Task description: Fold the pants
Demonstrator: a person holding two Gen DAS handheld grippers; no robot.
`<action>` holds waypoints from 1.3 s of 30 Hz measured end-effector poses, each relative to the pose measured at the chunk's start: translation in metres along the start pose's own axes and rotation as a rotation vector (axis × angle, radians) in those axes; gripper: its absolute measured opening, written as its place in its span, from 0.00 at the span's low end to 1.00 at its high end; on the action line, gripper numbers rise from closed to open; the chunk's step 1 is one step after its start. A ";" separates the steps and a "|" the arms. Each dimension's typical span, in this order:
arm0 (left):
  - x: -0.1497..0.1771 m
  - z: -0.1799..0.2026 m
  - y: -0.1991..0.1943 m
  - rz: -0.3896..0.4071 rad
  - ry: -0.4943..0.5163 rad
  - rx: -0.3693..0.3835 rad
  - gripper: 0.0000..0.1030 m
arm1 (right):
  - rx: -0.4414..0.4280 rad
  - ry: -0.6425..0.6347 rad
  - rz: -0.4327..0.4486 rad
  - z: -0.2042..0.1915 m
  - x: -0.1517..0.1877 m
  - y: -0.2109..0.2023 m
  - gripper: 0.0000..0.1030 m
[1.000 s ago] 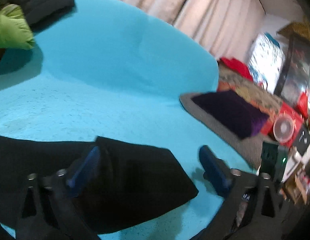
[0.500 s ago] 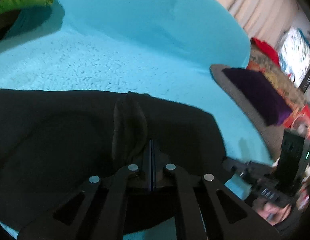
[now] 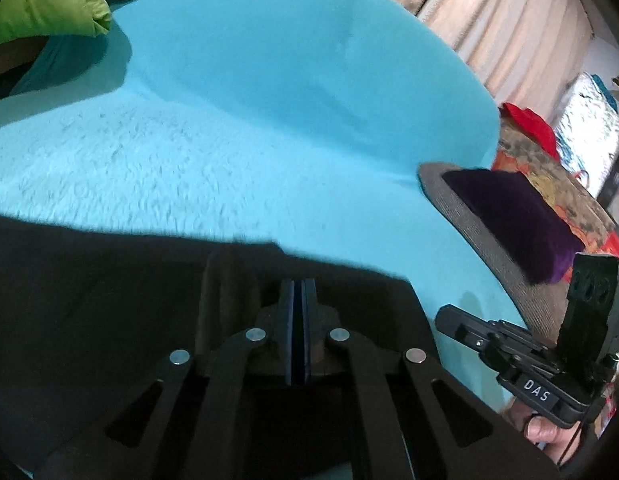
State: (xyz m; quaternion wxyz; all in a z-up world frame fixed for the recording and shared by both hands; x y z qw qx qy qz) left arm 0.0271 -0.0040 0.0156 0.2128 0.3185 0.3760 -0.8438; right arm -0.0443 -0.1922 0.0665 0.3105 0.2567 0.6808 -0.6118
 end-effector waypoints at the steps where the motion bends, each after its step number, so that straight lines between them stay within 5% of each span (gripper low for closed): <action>1: -0.003 -0.005 0.003 -0.001 -0.007 -0.034 0.01 | 0.016 0.000 -0.033 0.002 -0.004 0.011 0.04; 3: -0.001 -0.022 0.004 -0.009 -0.047 -0.114 0.01 | 0.008 0.023 -0.149 0.005 0.003 0.039 0.04; 11: 0.006 -0.016 0.000 0.008 0.033 -0.179 0.01 | -0.035 0.071 -0.108 0.012 0.002 0.034 0.04; 15: 0.007 -0.017 0.000 0.011 0.018 -0.172 0.01 | -0.014 0.085 -0.014 0.015 -0.017 0.025 0.06; 18: 0.008 -0.019 -0.001 0.006 -0.001 -0.162 0.01 | -0.006 0.094 -0.133 0.015 -0.005 0.058 0.05; 22: 0.009 -0.018 0.000 0.009 0.005 -0.172 0.01 | -0.020 0.113 -0.094 0.017 -0.008 0.051 0.04; 27: 0.010 -0.018 -0.001 0.015 0.002 -0.173 0.01 | -0.012 0.014 0.019 0.003 -0.002 0.002 0.08; 30: 0.010 -0.018 -0.001 0.015 -0.002 -0.172 0.01 | 0.027 -0.081 -0.083 -0.012 0.025 0.009 0.13; 37: 0.009 -0.020 -0.002 0.014 -0.023 -0.160 0.01 | 0.037 -0.127 0.025 -0.029 0.018 -0.009 0.15; 39: 0.009 -0.020 -0.002 0.014 -0.026 -0.157 0.01 | 0.049 -0.180 -0.056 -0.041 0.031 0.008 0.14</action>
Point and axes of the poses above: each gripper's, at about its wrist camera, not at the fingertips, and y roughly the way its jaws point, z to its right, x to its underside, the point moved 4 cm from there along y, roughly the way its jaws point, and after that the axes turned 9 degrees about x, right-handed, at the moved point
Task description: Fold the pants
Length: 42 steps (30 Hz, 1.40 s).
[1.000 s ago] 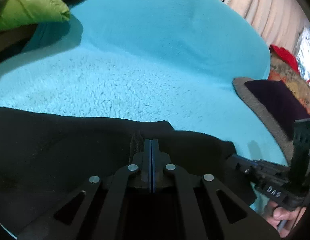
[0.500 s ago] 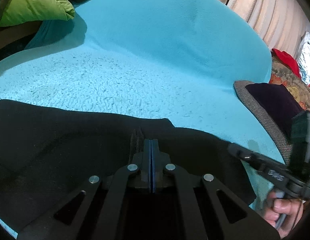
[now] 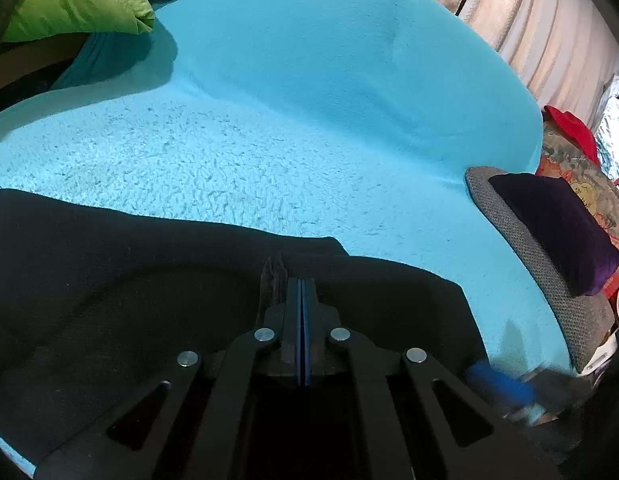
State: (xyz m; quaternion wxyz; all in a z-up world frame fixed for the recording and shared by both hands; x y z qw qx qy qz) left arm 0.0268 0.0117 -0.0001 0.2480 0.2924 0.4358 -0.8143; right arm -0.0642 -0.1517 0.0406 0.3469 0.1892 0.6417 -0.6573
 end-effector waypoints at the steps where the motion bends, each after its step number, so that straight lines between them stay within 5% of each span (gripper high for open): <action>1: 0.000 0.000 0.000 0.002 -0.001 0.001 0.01 | 0.003 -0.003 0.014 0.000 0.003 0.002 0.14; 7: 0.001 0.001 0.000 0.010 -0.018 0.023 0.03 | -0.060 0.054 0.022 0.012 0.003 0.004 0.15; 10: 0.002 0.009 -0.001 0.015 0.001 0.051 0.19 | -0.065 0.057 0.025 0.014 0.004 0.002 0.16; 12: 0.002 0.016 -0.002 0.022 0.019 0.078 0.40 | -0.072 0.062 0.031 0.014 0.005 0.003 0.16; 17: -0.002 0.031 -0.024 0.094 0.059 0.115 0.50 | -0.070 0.063 0.066 0.014 0.006 0.001 0.16; 21: -0.010 0.017 -0.062 0.161 0.017 0.158 0.73 | -0.027 0.034 0.100 0.011 0.010 -0.004 0.16; 31: 0.033 -0.080 -0.179 0.426 -0.206 0.158 0.81 | -0.058 0.099 0.068 0.015 0.008 -0.003 0.22; 37: 0.065 -0.131 -0.186 0.495 -0.395 0.090 0.81 | -0.053 0.093 0.070 0.013 0.007 -0.004 0.26; 42: 0.069 -0.169 -0.161 0.494 -0.558 0.145 0.80 | -0.055 0.094 0.068 0.012 0.005 -0.003 0.27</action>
Point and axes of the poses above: each gripper's, at about its wrist camera, not at the fingertips, and y roughly the way its jaws point, z to its right, x to its underside, the point moved 4 cm from there along y, roughly the way its jaws point, and after that the axes turned 9 degrees about x, right-handed, at the moved point
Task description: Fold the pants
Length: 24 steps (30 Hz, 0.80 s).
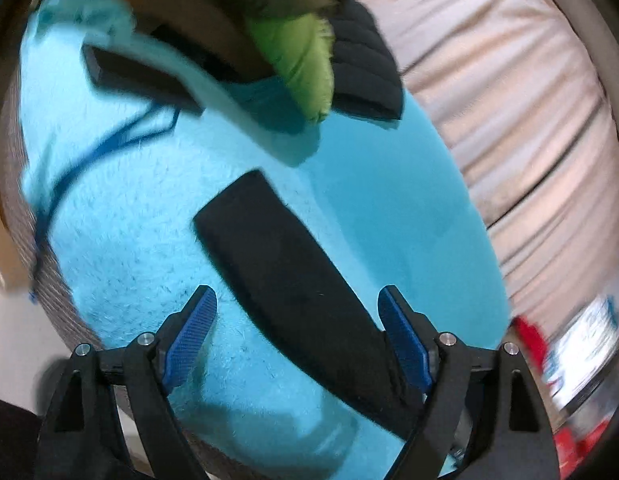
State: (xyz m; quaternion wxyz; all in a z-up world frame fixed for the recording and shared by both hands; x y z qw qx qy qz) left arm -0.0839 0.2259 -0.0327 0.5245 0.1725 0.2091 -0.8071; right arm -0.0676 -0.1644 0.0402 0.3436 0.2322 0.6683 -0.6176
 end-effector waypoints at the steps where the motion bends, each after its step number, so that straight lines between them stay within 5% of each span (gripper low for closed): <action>1: -0.001 -0.004 0.004 0.008 -0.025 0.024 0.81 | 0.000 -0.002 0.000 0.000 0.000 0.000 0.27; 14: -0.032 -0.015 0.032 0.045 -0.238 0.107 0.92 | 0.003 -0.009 0.008 0.001 0.001 0.000 0.28; 22: -0.031 -0.027 0.017 0.075 -0.172 -0.003 0.55 | 0.000 -0.008 0.008 0.001 0.000 0.000 0.31; 24: -0.030 -0.029 0.016 0.072 -0.157 -0.025 0.39 | -0.002 -0.008 0.008 0.001 0.000 0.000 0.31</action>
Point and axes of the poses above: each gripper's, at about its wrist camera, not at the fingertips, and y roughly the way its jaws point, z to its right, x to its underside, the point moved 4 cm from there along y, roughly the way its jaws point, and after that the axes turned 9 degrees about x, right-handed, at the moved point
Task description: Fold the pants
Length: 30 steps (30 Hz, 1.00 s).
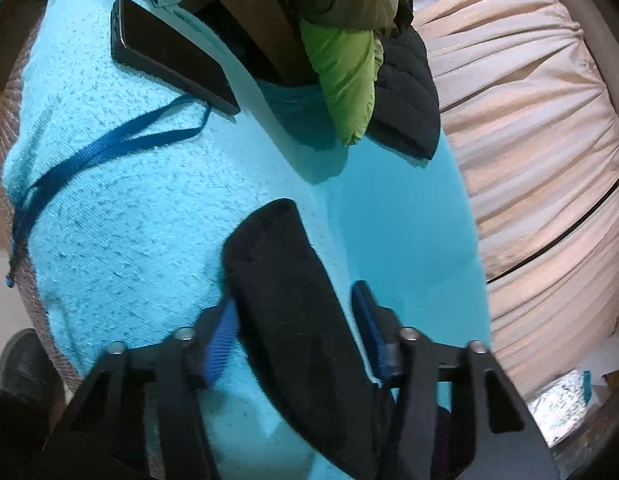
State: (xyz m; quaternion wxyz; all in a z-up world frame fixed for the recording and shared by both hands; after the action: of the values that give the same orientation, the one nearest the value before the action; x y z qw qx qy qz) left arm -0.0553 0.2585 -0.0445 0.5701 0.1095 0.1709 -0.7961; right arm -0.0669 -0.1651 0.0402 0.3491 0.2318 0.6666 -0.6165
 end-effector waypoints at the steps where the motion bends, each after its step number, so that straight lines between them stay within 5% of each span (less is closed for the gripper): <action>1: 0.000 0.000 0.000 -0.004 0.015 -0.017 0.32 | -0.002 0.002 -0.001 0.000 0.000 0.000 0.31; 4: 0.001 -0.001 0.002 -0.024 0.057 -0.065 0.09 | -0.002 0.002 -0.001 0.000 0.000 0.000 0.31; 9: 0.002 0.018 0.002 -0.025 0.184 -0.077 0.08 | -0.004 0.004 -0.002 0.000 0.000 0.000 0.32; 13: 0.015 0.063 0.001 -0.021 0.417 -0.053 0.08 | -0.011 0.010 -0.006 0.000 -0.001 0.000 0.33; 16: 0.040 0.107 0.002 -0.049 0.619 0.008 0.08 | -0.039 0.028 -0.012 0.001 -0.003 0.000 0.41; 20: 0.076 0.146 0.012 -0.120 0.768 0.070 0.08 | -0.103 0.068 -0.024 0.002 -0.006 -0.002 0.53; 26: 0.121 0.185 0.031 -0.238 0.838 0.142 0.08 | -0.027 0.251 0.151 0.050 -0.022 -0.039 0.53; 30: 0.158 0.212 0.041 -0.334 0.874 0.186 0.08 | 0.052 0.368 0.157 0.084 -0.014 -0.046 0.55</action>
State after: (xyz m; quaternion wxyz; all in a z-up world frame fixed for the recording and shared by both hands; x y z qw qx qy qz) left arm -0.0635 0.0248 0.0856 0.2969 0.4559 0.3381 -0.7679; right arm -0.0772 -0.2524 0.0815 0.2624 0.4006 0.6829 -0.5516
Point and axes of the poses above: each gripper's, at about its wrist camera, not at the fingertips, and y roughly the way its jaws point, z to its right, x to its underside, the point moved 4 cm from there along y, roughly the way its jaws point, and after that the axes turned 9 degrees about x, right-handed, at the moved point
